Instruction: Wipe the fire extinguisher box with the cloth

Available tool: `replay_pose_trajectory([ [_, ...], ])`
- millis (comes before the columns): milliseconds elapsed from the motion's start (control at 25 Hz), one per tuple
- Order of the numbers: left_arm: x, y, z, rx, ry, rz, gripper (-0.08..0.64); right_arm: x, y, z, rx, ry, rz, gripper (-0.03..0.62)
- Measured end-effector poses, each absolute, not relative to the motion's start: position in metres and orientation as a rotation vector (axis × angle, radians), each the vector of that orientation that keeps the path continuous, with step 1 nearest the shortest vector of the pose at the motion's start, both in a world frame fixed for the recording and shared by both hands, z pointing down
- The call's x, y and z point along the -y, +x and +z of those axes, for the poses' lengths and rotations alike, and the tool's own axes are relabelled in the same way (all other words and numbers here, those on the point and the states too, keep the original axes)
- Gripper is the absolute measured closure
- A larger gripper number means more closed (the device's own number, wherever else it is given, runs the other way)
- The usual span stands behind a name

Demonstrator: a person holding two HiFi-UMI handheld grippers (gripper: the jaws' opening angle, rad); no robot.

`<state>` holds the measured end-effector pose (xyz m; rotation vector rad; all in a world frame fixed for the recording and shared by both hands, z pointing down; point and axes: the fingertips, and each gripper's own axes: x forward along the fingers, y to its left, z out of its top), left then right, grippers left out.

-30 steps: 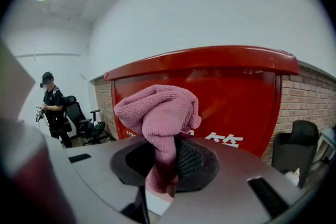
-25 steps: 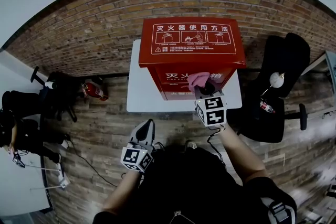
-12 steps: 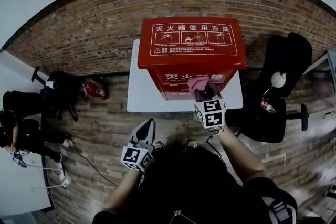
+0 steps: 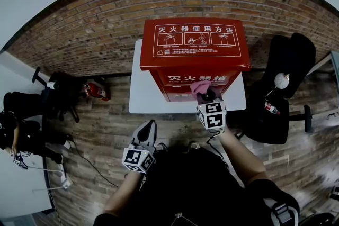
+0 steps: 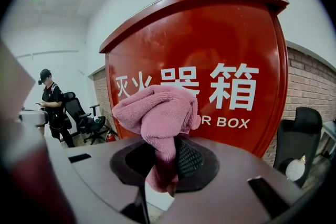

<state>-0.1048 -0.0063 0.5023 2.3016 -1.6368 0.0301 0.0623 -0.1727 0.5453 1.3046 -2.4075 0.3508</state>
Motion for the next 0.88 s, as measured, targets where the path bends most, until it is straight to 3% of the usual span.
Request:
replay_pose_trajectory([
  [880, -0.007, -0.11, 0.513, 1.655, 2.271, 0.034, 0.538, 0.173, 0.065, 0.584, 2.361, 1.3, 0.416, 0.506],
])
